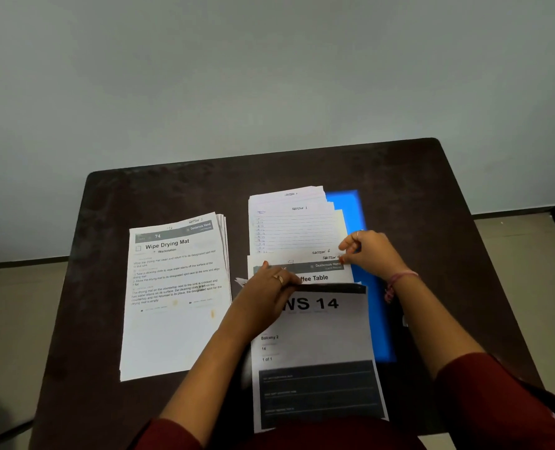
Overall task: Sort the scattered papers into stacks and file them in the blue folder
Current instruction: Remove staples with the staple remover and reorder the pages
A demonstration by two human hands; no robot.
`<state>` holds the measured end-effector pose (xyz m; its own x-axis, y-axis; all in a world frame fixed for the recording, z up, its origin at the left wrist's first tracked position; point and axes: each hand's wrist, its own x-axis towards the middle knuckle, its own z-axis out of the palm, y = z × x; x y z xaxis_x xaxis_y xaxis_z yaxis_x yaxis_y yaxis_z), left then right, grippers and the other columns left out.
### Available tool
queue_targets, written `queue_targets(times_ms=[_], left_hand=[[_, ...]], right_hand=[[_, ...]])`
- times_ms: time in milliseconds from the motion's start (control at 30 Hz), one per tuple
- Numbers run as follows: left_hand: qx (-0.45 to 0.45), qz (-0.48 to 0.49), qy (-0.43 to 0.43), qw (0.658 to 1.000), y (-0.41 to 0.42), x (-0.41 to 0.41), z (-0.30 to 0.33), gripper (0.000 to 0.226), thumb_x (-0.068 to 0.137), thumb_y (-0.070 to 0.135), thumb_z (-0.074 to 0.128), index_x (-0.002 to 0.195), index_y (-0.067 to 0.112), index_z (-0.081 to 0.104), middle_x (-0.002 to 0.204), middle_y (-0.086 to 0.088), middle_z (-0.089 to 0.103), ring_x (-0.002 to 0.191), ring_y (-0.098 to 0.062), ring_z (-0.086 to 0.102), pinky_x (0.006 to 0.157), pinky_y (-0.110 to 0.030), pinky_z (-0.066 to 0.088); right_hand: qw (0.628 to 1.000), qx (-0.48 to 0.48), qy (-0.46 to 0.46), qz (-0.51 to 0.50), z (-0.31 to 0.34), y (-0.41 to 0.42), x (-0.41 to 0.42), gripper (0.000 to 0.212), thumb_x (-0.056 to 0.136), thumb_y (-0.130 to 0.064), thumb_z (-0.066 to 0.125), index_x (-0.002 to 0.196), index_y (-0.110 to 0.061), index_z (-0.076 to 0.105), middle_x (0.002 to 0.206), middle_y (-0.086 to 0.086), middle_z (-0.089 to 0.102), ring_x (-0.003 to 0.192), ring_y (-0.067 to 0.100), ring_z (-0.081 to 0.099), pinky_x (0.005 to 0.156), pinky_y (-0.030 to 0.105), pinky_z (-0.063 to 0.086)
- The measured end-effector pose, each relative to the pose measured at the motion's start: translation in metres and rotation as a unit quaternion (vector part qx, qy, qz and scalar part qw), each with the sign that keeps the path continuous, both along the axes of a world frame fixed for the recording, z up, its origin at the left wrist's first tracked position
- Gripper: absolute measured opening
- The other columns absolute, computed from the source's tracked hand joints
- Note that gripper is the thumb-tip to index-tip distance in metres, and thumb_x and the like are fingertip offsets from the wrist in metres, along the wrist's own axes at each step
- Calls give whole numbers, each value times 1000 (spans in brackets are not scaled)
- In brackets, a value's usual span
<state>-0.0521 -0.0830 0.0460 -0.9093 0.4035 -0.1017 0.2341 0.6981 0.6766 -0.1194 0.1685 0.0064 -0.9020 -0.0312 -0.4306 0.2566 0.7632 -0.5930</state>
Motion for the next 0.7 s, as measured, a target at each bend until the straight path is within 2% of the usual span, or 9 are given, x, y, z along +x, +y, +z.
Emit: queue_targets(times_ms=[100, 200, 267, 333, 400, 467, 567, 633, 700], left_hand=[[3, -8, 12, 1000, -1, -1, -5, 16, 93, 9, 57, 104, 10, 69, 105, -5, 67, 101, -20, 60, 113, -25, 14], [-1, -30, 28, 999, 1, -4, -9, 13, 90, 6, 61, 100, 9, 69, 99, -6, 67, 95, -22, 62, 113, -39, 27], [-1, -44, 41, 998, 1, -5, -11, 13, 87, 4, 64, 98, 9, 69, 98, -7, 67, 92, -22, 62, 103, -50, 42], [6, -42, 40, 998, 1, -5, -13, 13, 86, 6, 65, 98, 11, 70, 108, -6, 65, 98, -20, 61, 96, -53, 49], [7, -34, 36, 999, 1, -5, -15, 13, 88, 10, 64, 99, 12, 69, 127, -6, 59, 112, -21, 58, 107, -53, 39], [-2, -23, 29, 999, 1, -3, -16, 13, 90, 13, 62, 102, 15, 68, 140, -6, 51, 127, -20, 50, 118, -39, 14], [3, -1, 10, 1000, 2, -5, -11, 13, 90, 12, 61, 102, 14, 67, 125, -5, 62, 117, -17, 57, 118, -33, 7], [-7, 7, -10, 1000, 2, -7, -6, 14, 92, 11, 59, 102, 14, 68, 104, -2, 70, 97, -15, 64, 119, -31, 5], [-15, 7, -10, 1000, 2, -8, -4, 15, 93, 12, 57, 103, 14, 67, 101, 0, 70, 92, -14, 65, 118, -27, 5]], right_hand=[[999, 32, 12, 14, -1, 0, 6, 15, 82, -18, 74, 97, -18, 72, 83, -6, 72, 83, 10, 66, 86, 32, 54], [995, 78, 44, 40, -2, 1, 14, 18, 88, -25, 67, 105, -21, 73, 101, -3, 73, 94, 16, 66, 86, 37, 54], [994, 83, 59, 43, -1, 2, 19, 16, 89, -26, 65, 103, -23, 74, 105, -4, 72, 91, 15, 65, 83, 34, 54], [994, 70, 69, 40, 4, 3, 25, 12, 86, -24, 69, 97, -24, 75, 113, -4, 69, 93, 11, 62, 84, 28, 50], [997, 19, 63, 46, 16, 4, 29, 12, 80, -20, 76, 88, -28, 76, 120, -6, 58, 112, 5, 52, 97, 24, 40], [990, -120, -26, 70, 36, 10, 33, 17, 75, -15, 79, 80, -31, 76, 119, -12, 58, 116, -3, 48, 104, 22, 35], [916, -331, -186, 129, 55, 16, 37, 7, 77, -17, 77, 84, -18, 77, 118, 1, 68, 116, 12, 59, 102, 25, 44], [917, -339, -186, 92, 51, 14, 36, 11, 84, -22, 70, 89, -15, 76, 117, 1, 68, 111, 17, 62, 94, 26, 50], [952, -279, -124, -9, 39, 8, 29, 12, 87, -21, 67, 98, -17, 73, 108, -1, 72, 104, 16, 66, 93, 27, 52]])
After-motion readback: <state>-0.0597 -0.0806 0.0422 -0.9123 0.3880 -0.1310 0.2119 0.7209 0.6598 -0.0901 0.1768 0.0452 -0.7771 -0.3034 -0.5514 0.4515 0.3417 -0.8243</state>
